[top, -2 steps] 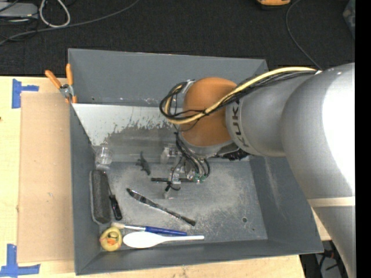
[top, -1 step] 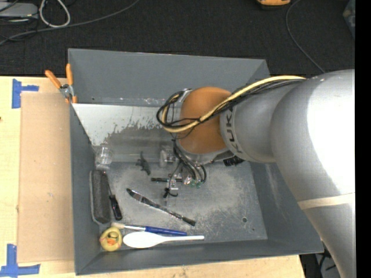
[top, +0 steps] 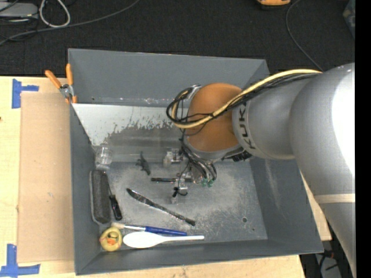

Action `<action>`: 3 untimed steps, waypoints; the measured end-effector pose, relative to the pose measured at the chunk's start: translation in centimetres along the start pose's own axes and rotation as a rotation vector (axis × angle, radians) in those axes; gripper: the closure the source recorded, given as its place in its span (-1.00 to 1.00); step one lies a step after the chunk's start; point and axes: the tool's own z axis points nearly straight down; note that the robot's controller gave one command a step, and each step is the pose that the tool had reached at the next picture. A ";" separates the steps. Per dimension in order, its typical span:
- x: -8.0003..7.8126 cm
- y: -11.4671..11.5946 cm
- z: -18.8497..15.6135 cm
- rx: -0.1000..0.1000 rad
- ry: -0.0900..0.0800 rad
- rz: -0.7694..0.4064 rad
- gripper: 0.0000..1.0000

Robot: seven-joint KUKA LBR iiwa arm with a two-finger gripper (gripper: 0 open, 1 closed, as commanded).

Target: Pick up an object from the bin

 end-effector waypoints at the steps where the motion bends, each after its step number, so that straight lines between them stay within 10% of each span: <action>1: 0.1 -0.1 0.2 -0.001 0.000 0.014 -1.00; 2: -0.1 -0.1 0.1 -0.001 -0.001 0.006 1.00; 3: 0.0 -0.1 0.1 -0.001 -0.001 0.007 1.00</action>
Offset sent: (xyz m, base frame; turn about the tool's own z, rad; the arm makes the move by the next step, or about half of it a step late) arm 0.0000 -0.0005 -0.0015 0.0024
